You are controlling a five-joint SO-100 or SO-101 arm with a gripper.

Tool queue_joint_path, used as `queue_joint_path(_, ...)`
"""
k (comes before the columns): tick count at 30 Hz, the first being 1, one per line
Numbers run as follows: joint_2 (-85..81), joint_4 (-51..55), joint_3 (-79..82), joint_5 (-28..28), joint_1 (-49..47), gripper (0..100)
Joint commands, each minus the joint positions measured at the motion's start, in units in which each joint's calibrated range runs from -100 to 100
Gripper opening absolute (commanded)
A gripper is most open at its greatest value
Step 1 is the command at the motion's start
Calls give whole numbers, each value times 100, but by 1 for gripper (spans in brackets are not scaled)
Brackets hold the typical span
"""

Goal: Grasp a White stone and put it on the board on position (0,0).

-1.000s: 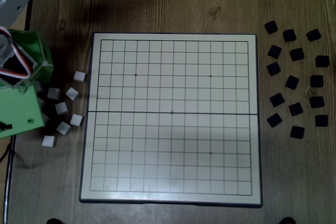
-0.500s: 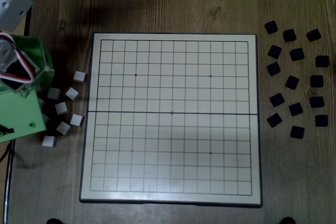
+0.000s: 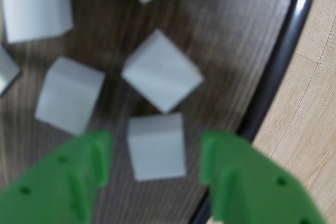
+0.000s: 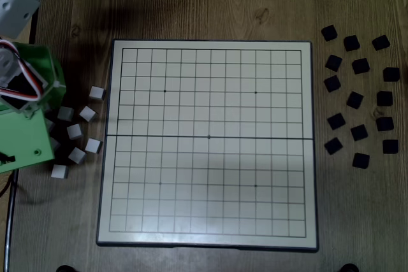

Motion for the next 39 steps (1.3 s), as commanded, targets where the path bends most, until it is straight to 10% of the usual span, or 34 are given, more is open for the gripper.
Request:
queue_joint_path(1, -163, -96, -295, -20, 81, 13)
queue_joint_path(39, -290, -113, -43, -20, 191, 6)
